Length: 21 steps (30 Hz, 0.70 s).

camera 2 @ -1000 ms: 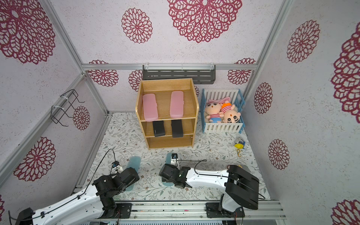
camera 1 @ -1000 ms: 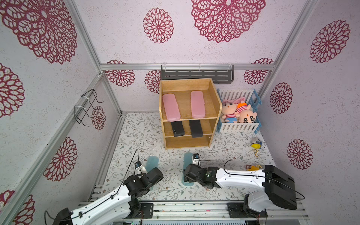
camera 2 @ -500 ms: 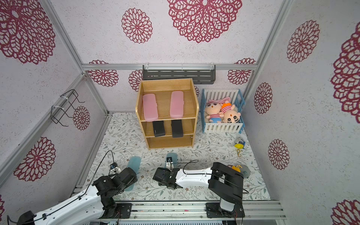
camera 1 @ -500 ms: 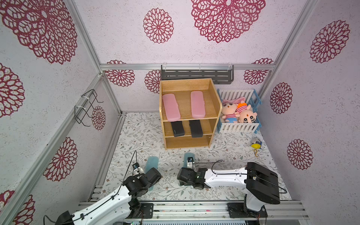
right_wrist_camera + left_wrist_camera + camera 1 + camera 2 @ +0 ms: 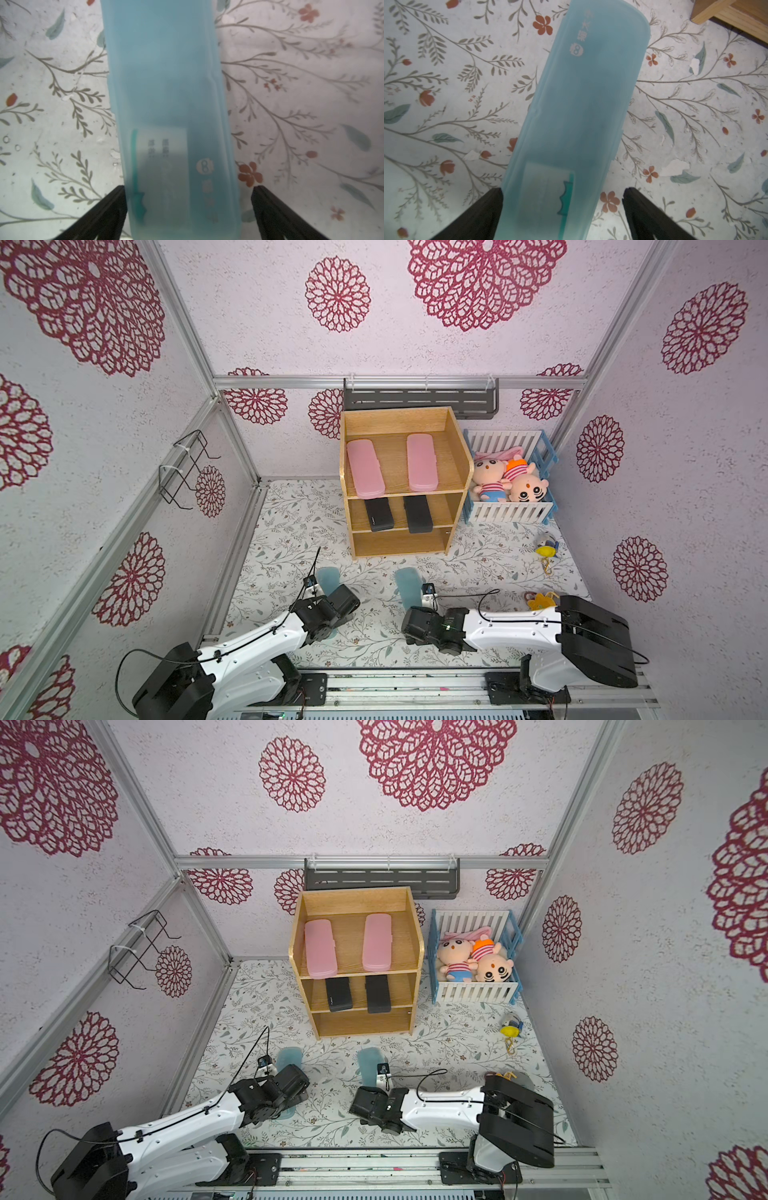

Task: Place the pencil cases on the shelf according to color
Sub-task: Pick up the pencil case from the center of the board.

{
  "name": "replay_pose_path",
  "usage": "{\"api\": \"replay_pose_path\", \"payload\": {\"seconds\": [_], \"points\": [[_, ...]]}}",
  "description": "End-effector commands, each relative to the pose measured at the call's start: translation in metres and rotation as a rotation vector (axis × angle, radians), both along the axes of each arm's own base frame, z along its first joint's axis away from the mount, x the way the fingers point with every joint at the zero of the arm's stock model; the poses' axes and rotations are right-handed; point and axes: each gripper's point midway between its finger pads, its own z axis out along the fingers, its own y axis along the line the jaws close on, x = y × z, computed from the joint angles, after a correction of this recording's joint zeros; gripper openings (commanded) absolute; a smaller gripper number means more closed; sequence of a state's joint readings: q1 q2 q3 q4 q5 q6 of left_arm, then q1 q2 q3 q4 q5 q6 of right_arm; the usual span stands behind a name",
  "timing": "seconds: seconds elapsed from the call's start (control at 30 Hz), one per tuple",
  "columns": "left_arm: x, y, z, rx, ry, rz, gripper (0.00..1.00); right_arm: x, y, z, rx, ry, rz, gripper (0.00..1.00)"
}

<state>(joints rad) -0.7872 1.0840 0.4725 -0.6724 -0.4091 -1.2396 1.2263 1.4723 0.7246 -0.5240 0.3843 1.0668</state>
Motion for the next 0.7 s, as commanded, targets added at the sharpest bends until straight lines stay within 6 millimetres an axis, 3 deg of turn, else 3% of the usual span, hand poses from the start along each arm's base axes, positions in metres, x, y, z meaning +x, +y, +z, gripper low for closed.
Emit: {"api": "replay_pose_path", "payload": {"seconds": [0.0,0.13,0.33,0.67], "points": [[0.000,-0.023,-0.009,-0.092,0.046,-0.055,0.97,0.004,-0.002,0.020,0.057,-0.043,-0.019,0.99],[-0.003,-0.015,-0.007,-0.033,0.067,-0.039,0.97,0.002,-0.008,0.025,0.059,-0.051,-0.005,0.99],[0.004,-0.008,0.023,0.005,0.004,-0.026,0.97,-0.002,-0.012,0.021,0.076,-0.049,0.037,0.99],[0.001,0.019,0.040,0.054,-0.058,0.061,0.97,-0.004,0.008,0.006,0.089,-0.030,0.114,0.99]]}}
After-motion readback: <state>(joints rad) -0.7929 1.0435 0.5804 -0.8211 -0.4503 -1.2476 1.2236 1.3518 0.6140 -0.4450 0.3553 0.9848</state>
